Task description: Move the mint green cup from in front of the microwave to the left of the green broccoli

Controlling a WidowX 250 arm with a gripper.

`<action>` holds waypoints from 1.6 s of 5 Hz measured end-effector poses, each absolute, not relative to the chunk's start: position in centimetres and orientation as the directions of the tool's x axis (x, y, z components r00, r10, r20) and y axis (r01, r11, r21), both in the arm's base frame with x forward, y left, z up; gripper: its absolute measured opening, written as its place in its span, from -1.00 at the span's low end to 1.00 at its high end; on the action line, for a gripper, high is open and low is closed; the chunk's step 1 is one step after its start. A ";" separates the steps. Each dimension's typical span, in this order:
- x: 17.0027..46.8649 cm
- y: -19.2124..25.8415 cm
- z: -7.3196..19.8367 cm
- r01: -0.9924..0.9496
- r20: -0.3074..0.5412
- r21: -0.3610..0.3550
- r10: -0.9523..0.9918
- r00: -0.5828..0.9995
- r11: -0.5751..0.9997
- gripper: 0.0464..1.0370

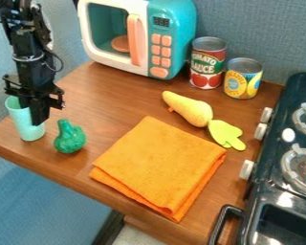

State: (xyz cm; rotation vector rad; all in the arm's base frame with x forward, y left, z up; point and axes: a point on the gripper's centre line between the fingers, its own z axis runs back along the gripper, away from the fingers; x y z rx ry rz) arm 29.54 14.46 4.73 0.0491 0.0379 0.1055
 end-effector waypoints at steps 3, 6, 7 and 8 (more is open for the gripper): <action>28.6 14.5 8.1 -0.187 0.050 0.025 0.186 0.981 0.982 0.77; 33.2 8.2 10.6 -0.099 0.052 0.027 0.097 0.994 0.995 0.93; 34.5 6.4 11.6 -0.044 0.080 0.004 0.044 0.996 0.999 0.93; 35.6 4.1 12.5 0.015 0.094 0.014 -0.016 0.995 1.000 0.93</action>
